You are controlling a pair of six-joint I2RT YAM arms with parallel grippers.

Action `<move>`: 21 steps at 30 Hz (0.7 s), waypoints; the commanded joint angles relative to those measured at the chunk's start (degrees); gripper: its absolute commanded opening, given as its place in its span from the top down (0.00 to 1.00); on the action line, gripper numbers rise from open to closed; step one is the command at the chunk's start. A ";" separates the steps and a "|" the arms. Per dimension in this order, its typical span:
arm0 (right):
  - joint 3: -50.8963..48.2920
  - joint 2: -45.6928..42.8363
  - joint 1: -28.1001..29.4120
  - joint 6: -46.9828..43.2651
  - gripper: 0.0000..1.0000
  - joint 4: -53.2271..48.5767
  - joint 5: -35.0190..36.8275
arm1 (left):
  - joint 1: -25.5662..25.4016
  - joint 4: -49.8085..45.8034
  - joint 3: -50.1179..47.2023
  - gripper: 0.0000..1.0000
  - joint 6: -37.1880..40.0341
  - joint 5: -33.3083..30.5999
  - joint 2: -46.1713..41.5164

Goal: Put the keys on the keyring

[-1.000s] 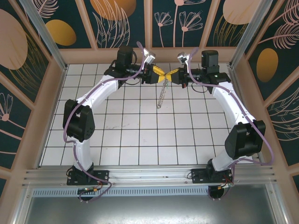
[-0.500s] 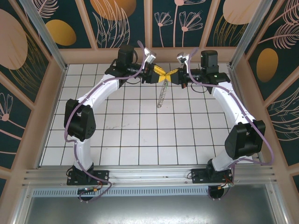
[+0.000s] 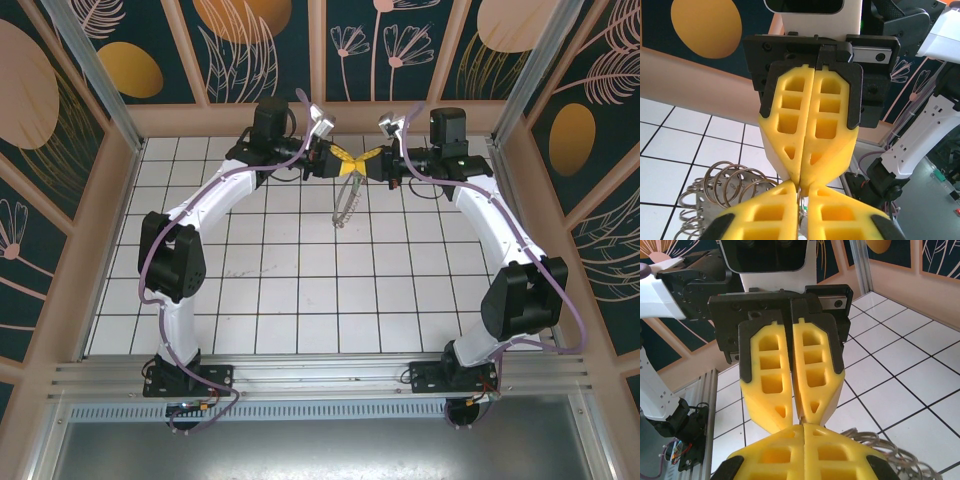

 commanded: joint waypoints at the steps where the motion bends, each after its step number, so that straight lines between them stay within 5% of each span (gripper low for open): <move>1: 0.58 0.26 0.41 0.36 1.00 2.59 -2.72 | -0.85 -0.74 1.21 0.98 1.26 1.83 0.13; 21: 0.91 1.20 0.43 6.00 1.00 8.41 -6.96 | -1.12 -0.22 -1.38 0.95 2.22 2.95 -2.40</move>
